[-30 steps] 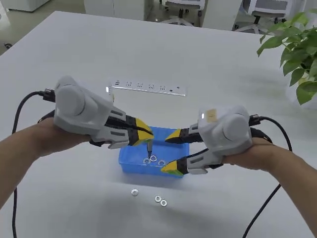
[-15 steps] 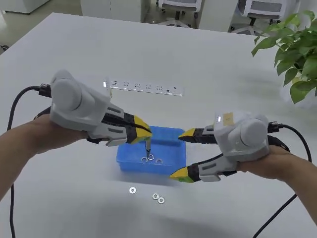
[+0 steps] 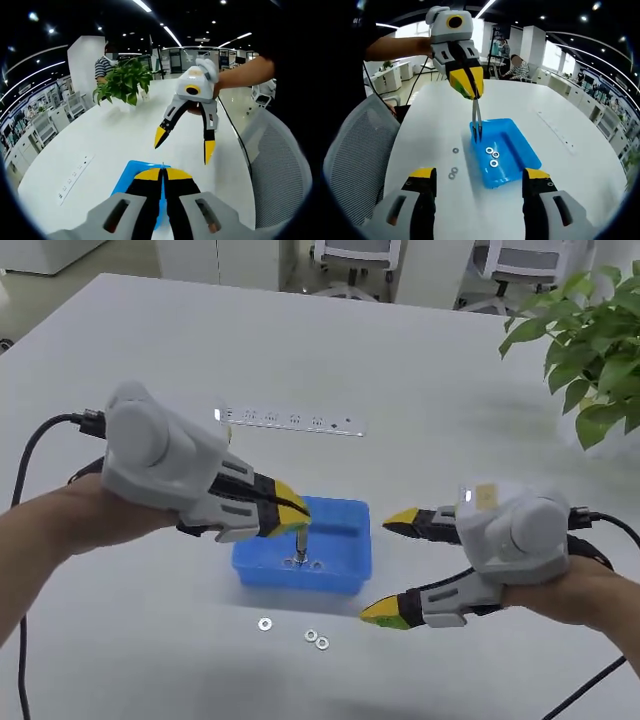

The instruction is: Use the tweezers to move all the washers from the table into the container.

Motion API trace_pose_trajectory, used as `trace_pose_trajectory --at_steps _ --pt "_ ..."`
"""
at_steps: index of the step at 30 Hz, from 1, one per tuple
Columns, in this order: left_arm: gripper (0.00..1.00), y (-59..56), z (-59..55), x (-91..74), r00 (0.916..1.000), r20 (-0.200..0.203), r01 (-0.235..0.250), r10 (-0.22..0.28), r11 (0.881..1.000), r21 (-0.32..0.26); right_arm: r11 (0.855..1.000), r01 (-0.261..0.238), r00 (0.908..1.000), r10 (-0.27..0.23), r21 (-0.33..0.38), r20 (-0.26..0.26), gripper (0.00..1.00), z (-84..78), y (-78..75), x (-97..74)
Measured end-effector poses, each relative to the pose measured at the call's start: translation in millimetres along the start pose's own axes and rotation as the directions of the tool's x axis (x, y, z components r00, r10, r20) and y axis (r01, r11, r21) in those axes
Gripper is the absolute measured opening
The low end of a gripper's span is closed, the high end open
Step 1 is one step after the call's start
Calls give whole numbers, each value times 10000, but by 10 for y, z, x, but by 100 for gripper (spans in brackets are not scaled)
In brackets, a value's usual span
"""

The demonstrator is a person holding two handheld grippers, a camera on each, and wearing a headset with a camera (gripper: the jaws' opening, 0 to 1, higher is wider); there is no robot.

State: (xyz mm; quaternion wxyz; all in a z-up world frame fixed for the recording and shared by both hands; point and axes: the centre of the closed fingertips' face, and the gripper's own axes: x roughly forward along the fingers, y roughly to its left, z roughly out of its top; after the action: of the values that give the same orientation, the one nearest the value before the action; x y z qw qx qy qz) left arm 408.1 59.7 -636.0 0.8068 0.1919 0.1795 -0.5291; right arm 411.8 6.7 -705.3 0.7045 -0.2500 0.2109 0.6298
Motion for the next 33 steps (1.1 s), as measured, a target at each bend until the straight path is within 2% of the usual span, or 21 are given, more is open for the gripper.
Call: trace_pose_trajectory --at_steps 9,15,21,33 --pt "5 -115 66 44 9998 15 198 -198 9997 127 9997 93 10000 -93 240 16 77 -54 84 -55" --pt "5 -216 69 108 9993 51 359 -360 9993 126 9989 55 10000 -55 463 -14 82 -129 145 -83" --pt "5 -321 31 180 9986 45 534 -534 9985 129 9980 1 10000 -3 639 40 86 -163 205 -109" --pt "5 -506 -114 274 9968 -55 795 -794 9968 133 9986 -126 9999 126 521 2 92 -206 296 -59"
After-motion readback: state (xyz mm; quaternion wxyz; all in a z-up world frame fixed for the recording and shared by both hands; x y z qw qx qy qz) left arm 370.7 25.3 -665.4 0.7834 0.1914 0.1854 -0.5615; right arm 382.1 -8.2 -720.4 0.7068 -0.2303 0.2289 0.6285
